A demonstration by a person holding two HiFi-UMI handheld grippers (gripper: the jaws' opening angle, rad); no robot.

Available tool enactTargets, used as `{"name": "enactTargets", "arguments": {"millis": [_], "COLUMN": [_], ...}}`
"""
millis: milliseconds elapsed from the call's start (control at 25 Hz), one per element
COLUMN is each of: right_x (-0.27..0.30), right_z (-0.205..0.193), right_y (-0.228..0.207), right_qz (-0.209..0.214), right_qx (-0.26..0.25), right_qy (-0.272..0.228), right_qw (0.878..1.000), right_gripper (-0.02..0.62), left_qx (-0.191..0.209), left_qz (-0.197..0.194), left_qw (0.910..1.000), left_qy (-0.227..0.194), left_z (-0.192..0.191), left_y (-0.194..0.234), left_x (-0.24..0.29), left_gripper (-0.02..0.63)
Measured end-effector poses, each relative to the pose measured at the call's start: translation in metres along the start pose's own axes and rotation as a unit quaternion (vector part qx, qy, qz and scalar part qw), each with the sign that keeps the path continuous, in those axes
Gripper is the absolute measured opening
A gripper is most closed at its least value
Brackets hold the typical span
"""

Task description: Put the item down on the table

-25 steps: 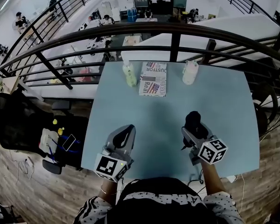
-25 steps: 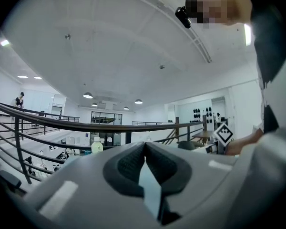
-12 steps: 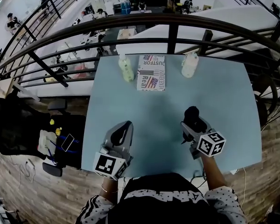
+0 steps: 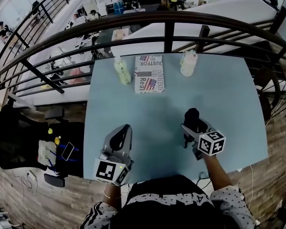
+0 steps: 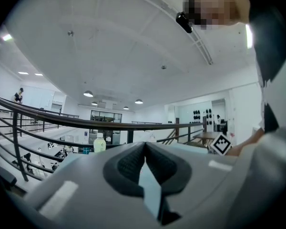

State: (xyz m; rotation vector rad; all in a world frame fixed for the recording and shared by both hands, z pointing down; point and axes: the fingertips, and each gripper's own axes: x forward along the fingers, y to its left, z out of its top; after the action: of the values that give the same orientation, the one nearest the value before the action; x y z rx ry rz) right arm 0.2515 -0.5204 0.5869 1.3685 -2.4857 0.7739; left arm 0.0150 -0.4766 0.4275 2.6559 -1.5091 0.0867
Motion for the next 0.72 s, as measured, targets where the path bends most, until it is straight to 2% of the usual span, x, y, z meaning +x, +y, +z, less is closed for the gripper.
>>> {"name": "enactTargets", "arguments": {"millis": [280,520,720], "right_x": [0.006,0.017,0.026], "right_z": [-0.015,-0.021,-0.029], "right_y": [-0.005,-0.008,-0.013], "right_qz": [-0.012,-0.021,-0.027], "right_qx": [-0.002,0.003,0.002], "right_qy": [0.024,0.034,0.049], "right_qw": [1.000,0.999,0.998], "right_gripper": [0.362,0.362,0.362], "left_qx": [0.007,-0.005,-0.006], "left_qz": [0.000,0.018,0.012], "left_qw": [0.9999,0.9998,0.9999], "left_qy": [-0.011,-0.003,-0.008], "left_z": [-0.004,-0.006,-0.011], "left_y": [0.007,0.021,0.023], "left_x": [-0.002,-0.005,-0.006], "left_gripper": [0.000,0.000,0.000]}}
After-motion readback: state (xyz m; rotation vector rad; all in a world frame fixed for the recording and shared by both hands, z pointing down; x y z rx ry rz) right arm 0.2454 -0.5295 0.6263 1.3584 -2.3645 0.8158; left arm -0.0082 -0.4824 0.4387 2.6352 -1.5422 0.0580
